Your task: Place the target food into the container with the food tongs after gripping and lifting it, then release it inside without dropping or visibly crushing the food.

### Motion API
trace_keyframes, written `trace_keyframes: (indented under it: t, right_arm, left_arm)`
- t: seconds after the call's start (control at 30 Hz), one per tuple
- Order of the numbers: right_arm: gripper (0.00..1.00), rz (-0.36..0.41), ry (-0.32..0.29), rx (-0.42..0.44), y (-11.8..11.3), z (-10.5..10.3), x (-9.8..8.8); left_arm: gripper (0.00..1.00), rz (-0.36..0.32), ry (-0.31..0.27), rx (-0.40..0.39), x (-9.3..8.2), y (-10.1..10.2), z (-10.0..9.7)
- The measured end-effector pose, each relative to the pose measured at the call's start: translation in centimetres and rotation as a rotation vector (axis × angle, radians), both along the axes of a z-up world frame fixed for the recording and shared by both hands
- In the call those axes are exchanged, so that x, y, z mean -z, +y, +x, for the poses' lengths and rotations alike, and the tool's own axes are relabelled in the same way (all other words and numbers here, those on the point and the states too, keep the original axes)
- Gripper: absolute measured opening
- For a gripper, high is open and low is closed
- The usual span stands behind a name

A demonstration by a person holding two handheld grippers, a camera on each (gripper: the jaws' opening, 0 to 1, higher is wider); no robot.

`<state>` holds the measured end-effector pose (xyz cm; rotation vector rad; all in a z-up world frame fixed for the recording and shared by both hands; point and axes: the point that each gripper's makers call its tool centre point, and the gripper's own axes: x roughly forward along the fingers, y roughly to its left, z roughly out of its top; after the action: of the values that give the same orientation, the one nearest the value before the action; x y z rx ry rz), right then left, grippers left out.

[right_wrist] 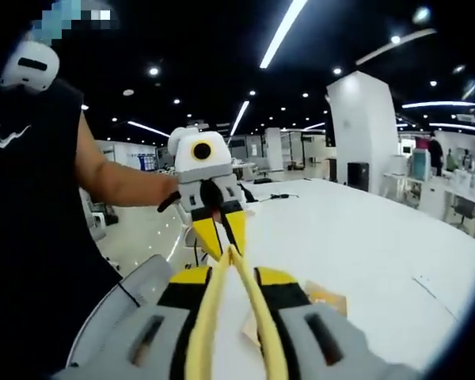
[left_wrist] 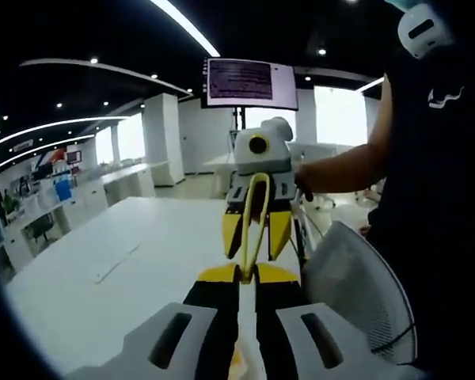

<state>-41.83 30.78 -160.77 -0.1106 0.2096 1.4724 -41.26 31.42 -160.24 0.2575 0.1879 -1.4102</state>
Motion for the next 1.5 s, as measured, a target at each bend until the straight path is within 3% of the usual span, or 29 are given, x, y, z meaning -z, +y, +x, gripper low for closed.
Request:
trace_keyframes:
  t: [0.27, 0.4, 0.53, 0.67, 0.8, 0.93, 1.07, 1.13, 1.2, 1.3, 1.5]
  right_arm:
    - [0.32, -0.008, 0.005, 0.047, -1.7, 0.6, 0.0]
    - [0.39, -0.049, -0.001, 0.094, -3.0, 0.9, 1.4]
    - [0.27, -0.100, -0.050, 0.121, -4.0, 0.6, 3.0]
    - [0.25, -0.154, -0.057, 0.111, -4.6, -0.1, 4.9]
    - [0.22, -0.256, -0.095, 0.065, -4.8, -1.3, 7.4]
    - [0.20, -0.288, -0.067, 0.058, -4.7, -1.5, 9.4]
    - [0.21, -0.322, 0.004, 0.067, -5.0, -1.5, 11.9]
    - [0.22, -0.333, -0.002, 0.070, -5.1, -1.3, 12.9]
    - [0.22, -0.357, 0.009, 0.071, -5.0, -1.2, 14.7]
    - [0.20, -0.442, 0.064, 0.017, -4.8, -1.8, 18.2]
    - [0.21, -0.454, 0.141, 0.022, -4.9, -1.7, 21.1]
  left_arm:
    - [0.00, 0.030, -0.032, -0.027, 0.6, 0.6, 0.0]
    - [0.00, 0.035, -0.052, -0.047, 1.2, 0.7, -0.1]
    - [0.00, 0.040, -0.063, -0.050, 2.2, 0.4, -0.6]
    - [0.00, 0.060, -0.069, -0.029, 3.5, 0.0, -1.3]
    - [0.00, 0.108, -0.068, -0.007, 6.1, -0.2, -1.6]
    - [0.00, 0.129, -0.043, -0.002, 8.3, -0.3, -1.5]
    - [0.00, 0.164, -0.041, 0.005, 10.5, -0.5, -1.8]
    - [0.00, 0.183, -0.051, 0.003, 11.5, -0.6, -1.9]
    - [0.00, 0.242, -0.077, -0.005, 13.6, -0.5, -1.6]
    - [0.00, 0.310, -0.041, 0.007, 16.8, -0.3, -1.6]
    - [0.00, 0.363, 0.001, 0.001, 19.8, -0.2, -1.6]
